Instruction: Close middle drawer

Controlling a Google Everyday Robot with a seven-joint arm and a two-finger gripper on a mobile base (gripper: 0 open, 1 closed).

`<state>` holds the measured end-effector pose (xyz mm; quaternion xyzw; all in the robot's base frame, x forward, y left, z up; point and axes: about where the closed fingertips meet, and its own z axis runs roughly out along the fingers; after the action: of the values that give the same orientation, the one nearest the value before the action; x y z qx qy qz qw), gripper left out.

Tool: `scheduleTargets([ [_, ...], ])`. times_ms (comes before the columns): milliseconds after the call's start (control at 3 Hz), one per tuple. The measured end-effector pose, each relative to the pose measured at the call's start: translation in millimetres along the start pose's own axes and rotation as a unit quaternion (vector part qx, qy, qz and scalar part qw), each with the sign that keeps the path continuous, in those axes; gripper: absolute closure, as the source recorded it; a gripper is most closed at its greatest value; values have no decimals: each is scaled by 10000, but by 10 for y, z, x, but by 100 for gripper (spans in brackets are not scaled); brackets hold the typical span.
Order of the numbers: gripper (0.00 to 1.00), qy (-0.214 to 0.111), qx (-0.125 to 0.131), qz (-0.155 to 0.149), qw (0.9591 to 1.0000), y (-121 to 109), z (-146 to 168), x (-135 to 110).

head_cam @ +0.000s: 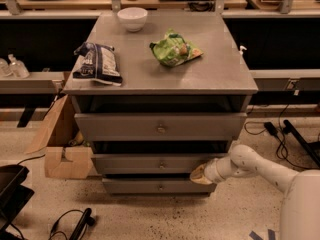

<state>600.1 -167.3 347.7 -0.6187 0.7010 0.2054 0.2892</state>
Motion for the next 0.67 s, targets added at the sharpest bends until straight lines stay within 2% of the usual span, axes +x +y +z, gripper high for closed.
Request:
scheduleTargets([
  [333, 52, -12, -31, 1, 10000, 22, 36, -8],
  [667, 29, -19, -49, 1, 10000, 33, 57, -14],
])
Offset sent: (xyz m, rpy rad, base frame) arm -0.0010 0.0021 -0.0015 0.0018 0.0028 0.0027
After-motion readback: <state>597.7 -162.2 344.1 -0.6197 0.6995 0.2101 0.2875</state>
